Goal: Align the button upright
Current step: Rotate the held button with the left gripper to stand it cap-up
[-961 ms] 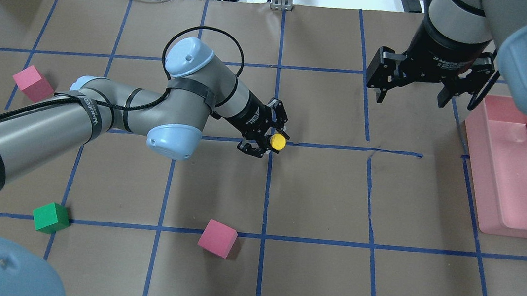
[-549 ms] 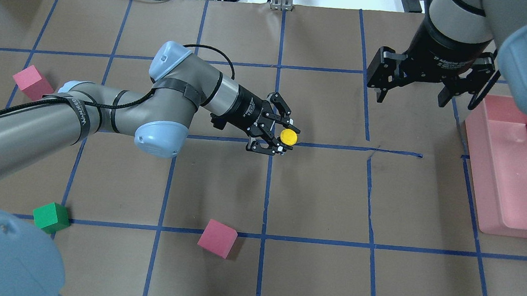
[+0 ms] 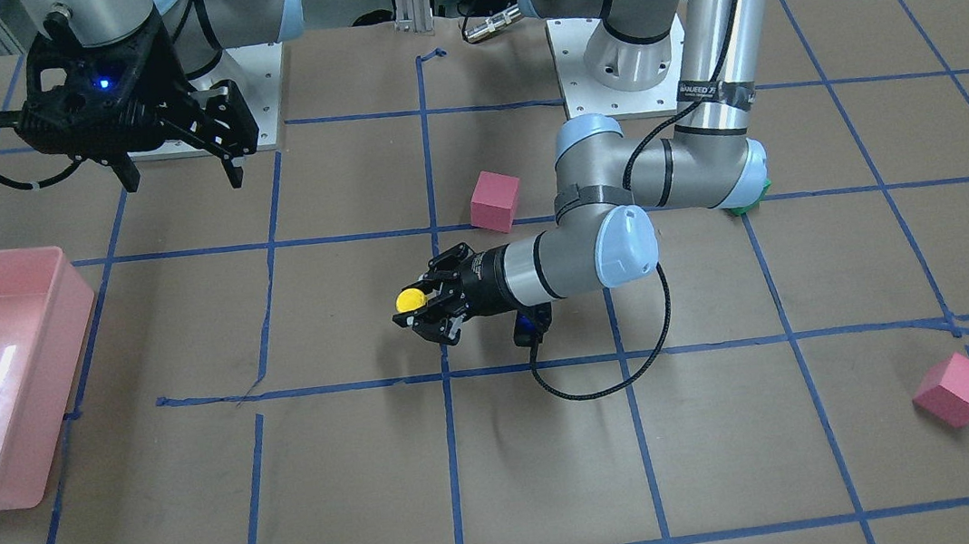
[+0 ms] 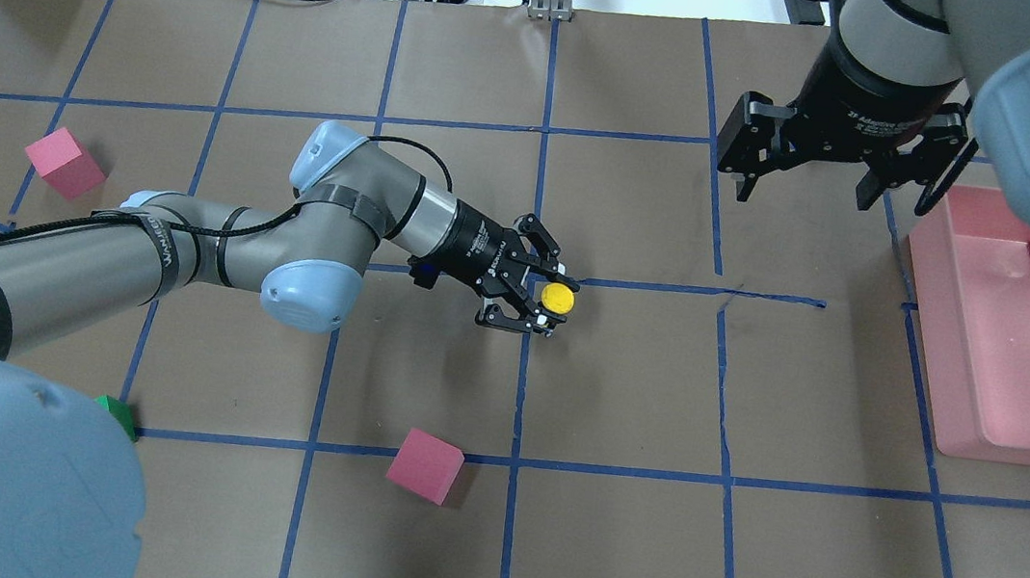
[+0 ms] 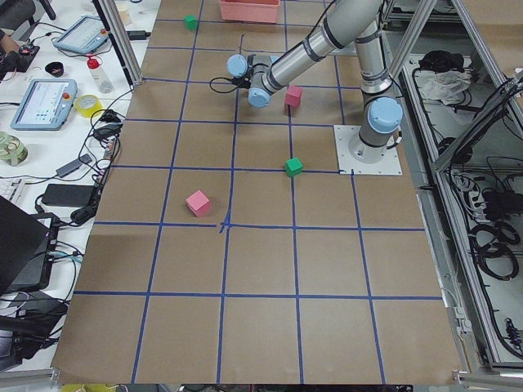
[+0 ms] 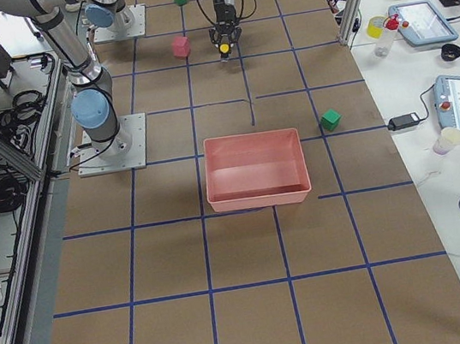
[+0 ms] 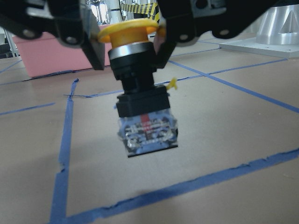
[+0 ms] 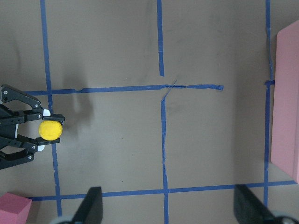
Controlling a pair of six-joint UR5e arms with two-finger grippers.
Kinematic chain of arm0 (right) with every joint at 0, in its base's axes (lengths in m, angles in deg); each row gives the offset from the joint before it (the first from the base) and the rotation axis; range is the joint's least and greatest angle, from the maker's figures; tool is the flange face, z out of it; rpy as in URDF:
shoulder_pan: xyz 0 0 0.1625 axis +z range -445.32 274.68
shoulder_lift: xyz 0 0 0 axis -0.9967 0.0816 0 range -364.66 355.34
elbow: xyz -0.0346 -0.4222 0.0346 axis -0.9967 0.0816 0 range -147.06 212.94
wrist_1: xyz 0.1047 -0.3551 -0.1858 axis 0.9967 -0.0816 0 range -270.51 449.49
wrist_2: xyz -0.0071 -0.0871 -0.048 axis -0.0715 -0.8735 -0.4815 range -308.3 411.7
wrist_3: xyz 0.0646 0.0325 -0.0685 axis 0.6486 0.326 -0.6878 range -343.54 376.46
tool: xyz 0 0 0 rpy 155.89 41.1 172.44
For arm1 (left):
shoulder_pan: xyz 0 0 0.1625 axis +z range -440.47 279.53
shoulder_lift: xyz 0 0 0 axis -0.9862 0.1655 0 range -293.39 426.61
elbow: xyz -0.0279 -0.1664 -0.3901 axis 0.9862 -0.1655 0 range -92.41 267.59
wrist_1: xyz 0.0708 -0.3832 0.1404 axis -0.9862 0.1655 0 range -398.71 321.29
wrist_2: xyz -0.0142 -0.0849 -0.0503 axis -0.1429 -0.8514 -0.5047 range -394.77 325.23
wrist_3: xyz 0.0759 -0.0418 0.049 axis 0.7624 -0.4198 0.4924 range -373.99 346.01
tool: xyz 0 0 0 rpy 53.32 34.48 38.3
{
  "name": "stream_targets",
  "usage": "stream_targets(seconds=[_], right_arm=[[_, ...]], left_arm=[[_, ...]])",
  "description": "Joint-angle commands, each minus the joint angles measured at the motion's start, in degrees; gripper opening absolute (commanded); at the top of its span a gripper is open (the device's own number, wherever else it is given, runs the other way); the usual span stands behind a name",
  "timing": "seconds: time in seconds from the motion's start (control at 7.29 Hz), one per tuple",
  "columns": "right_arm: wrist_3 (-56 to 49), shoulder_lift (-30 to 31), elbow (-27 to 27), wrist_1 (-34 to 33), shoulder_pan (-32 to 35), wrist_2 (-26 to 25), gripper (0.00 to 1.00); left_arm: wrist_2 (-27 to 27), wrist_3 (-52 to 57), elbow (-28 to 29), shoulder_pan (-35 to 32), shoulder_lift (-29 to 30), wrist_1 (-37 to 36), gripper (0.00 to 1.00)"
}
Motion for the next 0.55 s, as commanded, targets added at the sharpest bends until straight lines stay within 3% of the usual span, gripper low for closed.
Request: stream_targets(seconds=[0.0,0.14,0.27,0.41], right_arm=[[0.00,0.00,0.00,0.00,0.00,-0.09,1.00],[0.00,0.00,0.00,0.00,0.00,-0.26,1.00],[0.00,0.00,0.00,0.00,0.00,-0.26,1.00],[0.00,0.00,0.00,0.00,0.00,-0.26,1.00]], left_arm=[[0.10,0.08,0.06,0.01,1.28,0.09,0.13],[0.19,0.08,0.06,0.01,1.55,0.09,0.43],[0.71,-0.35,0.06,0.01,1.55,0.09,0.93],[1.16,-0.44,0.06,0.01,1.46,0.70,1.00]])
